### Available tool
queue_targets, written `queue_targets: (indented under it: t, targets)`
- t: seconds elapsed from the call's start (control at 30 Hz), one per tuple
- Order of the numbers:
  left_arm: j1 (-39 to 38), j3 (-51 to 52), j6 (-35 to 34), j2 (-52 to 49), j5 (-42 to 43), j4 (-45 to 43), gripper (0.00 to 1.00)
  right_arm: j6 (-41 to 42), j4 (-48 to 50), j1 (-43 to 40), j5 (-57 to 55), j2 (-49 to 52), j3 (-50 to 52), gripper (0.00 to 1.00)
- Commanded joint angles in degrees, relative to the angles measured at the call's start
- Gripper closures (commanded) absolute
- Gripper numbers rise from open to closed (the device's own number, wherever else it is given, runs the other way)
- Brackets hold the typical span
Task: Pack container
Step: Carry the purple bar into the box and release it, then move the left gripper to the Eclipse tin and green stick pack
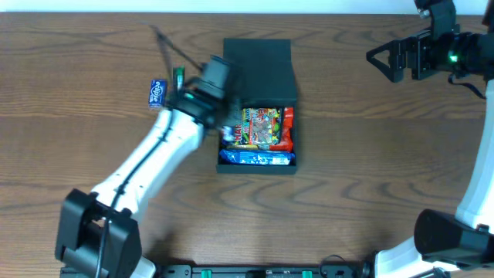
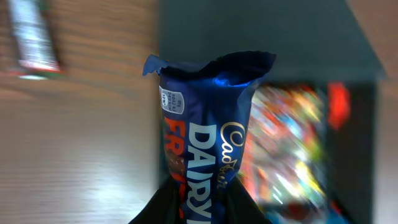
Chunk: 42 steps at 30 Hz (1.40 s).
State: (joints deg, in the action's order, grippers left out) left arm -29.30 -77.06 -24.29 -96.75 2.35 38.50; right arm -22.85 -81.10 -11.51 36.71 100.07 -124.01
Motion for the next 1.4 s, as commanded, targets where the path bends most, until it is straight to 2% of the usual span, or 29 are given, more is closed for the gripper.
queue_targets:
  t: [0.0, 0.07, 0.13, 0.27, 0.37, 0.5, 0.83, 1.37]
  targets:
    - [-0.81, -4.24, 1.18, -2.54, 3.45, 1.44, 0.94, -0.35, 0.07, -0.42, 1.25, 0.07, 0.39, 0.01]
    - [-0.72, -8.48, 0.79, -4.61, 4.57, 4.98, 0.95, -0.35, 0.04, -0.42, 1.25, 0.07, 0.39, 0.01]
    - [-0.63, -13.88, 3.17, -7.43, 4.11, 9.25, 0.95, -0.35, 0.04, -0.42, 1.27, 0.07, 0.39, 0.01]
    - [-0.74, -24.72, 5.31, -14.49, -4.02, 21.51, 0.94, -0.35, -0.11, -0.42, 1.27, 0.07, 0.39, 0.01]
    - [-0.31, -26.25, 5.22, -17.88, -2.95, 25.55, 0.95, -0.35, -0.33, -0.42, 1.27, 0.07, 0.39, 0.01]
    - [-0.31, -26.25, 5.01, -21.49, 0.7, 25.53, 0.94, -0.35, -0.57, -0.42, 1.27, 0.07, 0.39, 0.01]
    - [0.02, -26.23, 3.98, -26.56, 0.42, 24.72, 0.94, -0.35, -0.85, -0.42, 1.27, 0.07, 0.39, 0.01]
    - [0.13, -26.21, 0.81, -28.13, -6.43, 24.37, 0.94, -0.35, -0.81, -0.42, 1.25, 0.07, 0.39, 0.01]
